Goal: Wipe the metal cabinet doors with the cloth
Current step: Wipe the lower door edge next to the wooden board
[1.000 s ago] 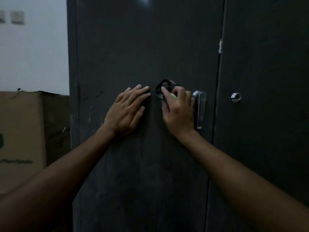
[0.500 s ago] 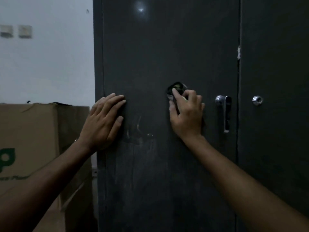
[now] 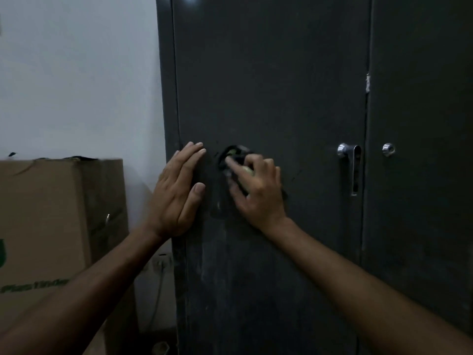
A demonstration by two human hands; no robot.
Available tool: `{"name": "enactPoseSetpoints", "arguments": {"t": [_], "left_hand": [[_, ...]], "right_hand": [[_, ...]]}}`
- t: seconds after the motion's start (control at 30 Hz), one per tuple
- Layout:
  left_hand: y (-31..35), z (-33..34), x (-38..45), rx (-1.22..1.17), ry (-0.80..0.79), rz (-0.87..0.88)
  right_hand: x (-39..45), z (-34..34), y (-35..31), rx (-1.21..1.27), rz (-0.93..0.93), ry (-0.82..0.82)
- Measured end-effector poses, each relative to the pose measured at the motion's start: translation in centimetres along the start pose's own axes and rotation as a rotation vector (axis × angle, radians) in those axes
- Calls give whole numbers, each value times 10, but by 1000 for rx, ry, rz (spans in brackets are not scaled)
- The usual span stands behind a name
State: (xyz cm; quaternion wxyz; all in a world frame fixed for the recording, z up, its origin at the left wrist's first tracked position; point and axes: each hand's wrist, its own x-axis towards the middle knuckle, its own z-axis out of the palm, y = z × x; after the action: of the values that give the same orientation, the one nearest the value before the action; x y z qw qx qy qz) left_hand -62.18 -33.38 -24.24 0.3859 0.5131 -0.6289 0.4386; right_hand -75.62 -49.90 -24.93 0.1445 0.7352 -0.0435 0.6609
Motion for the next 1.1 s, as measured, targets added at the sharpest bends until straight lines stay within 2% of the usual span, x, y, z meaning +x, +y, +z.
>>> {"name": "enactPoseSetpoints", "arguments": {"t": [0.1, 0.13, 0.17, 0.2, 0.3, 0.33, 0.37, 0.43, 0.5, 0.57, 0.6, 0.63, 0.73, 0.77, 0.8, 0.83, 0.93, 0.97, 1.0, 1.03, 1.1], "left_hand": [[1, -9, 2, -150, -4, -31], [2, -11, 3, -186, -3, -37], [3, -13, 3, -225, 4, -45], [4, -14, 4, -272, 18, -54], [9, -16, 6, -510, 105, -172], [10, -18, 7, -594, 151, -220], [10, -22, 7, -634, 205, -248], [9, -30, 6, -523, 307, -247], [5, -33, 2, -394, 348, -271], [-3, -29, -2, -463, 305, -391], [-6, -28, -3, -566, 258, -456], [-8, -25, -4, -675, 208, -505], [-6, -22, -4, -873, 125, -587], [-6, -22, -4, -915, 125, -608], [-5, -22, -5, -951, 126, -624], [-5, -23, -5, -982, 124, -639], [-6, -30, -3, -985, 100, -676], [-6, -31, -3, -970, 94, -679], [-4, -32, -4, -966, 92, -686], [-3, -33, -5, -973, 92, -694], [-1, -33, -6, -977, 97, -693]], "right_hand": [[-39, -2, 3, 27, -569, -234], [-40, -6, 12, 13, -700, -299], [-33, -8, 19, 11, -721, -305], [-21, -7, 21, 19, -627, -253], [34, 0, 0, 28, -5, 20], [46, 6, -15, 28, 125, 71], [51, 13, -30, 38, 159, 90], [39, 21, -49, 75, -4, -8], [10, 19, -47, 80, -375, -176], [8, 9, -29, 40, -659, -311], [20, 7, -22, 31, -665, -302], [36, 8, -20, 31, -579, -253], [81, 15, -39, 36, -97, -55], [81, 20, -51, 52, -30, -18], [71, 24, -59, 65, -51, -19], [55, 27, -63, 81, -155, -59], [-3, 21, -54, 69, -690, -289], [-5, 18, -46, 37, -801, -344], [4, 17, -40, 11, -831, -344], [19, 18, -39, 0, -765, -308], [55, 20, -45, 15, -416, -182]]}}
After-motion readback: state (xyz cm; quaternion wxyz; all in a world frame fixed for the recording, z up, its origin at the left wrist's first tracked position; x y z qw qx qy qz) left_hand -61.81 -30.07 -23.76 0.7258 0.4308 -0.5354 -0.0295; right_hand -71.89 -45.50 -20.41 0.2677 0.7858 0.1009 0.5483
